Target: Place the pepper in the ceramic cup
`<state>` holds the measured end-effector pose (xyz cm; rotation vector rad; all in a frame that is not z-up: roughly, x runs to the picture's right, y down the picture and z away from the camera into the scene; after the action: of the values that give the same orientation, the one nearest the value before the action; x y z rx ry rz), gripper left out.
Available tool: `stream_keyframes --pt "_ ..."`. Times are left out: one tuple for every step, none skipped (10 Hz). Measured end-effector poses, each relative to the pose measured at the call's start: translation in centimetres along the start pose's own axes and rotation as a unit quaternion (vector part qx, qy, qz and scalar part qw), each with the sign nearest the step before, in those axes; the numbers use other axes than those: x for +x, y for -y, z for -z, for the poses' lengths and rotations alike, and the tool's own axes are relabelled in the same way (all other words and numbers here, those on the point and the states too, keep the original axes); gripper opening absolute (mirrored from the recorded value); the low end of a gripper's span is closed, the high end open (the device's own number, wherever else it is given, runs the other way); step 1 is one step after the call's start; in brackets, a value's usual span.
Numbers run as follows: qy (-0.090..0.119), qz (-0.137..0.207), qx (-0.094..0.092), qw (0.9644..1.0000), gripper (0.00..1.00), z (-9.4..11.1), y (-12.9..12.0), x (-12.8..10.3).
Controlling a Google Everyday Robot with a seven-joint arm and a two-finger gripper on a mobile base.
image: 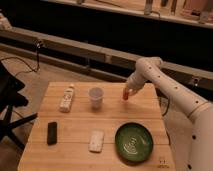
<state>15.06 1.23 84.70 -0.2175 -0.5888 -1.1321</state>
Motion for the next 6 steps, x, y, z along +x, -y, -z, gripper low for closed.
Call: stream_keyframes --pt "-0.004 0.013 0.007 0.9999 0.00 0.6 0.9 -0.4" --pt "-0.008 0.030 0.014 0.9994 0.00 1.2 2.1 -1.1" --pt "-0.013 0.043 0.019 0.9988 0.00 1.8 3.0 -1.7" --pt "-0.018 0.055 0.021 0.9981 0.00 2.4 3.6 -2.4" --pt "-0.022 0.066 0.022 0.9973 0.00 2.7 4.2 -2.9" --pt "-0.026 0.084 0.025 0.9958 0.00 3.2 5.1 -3.7"
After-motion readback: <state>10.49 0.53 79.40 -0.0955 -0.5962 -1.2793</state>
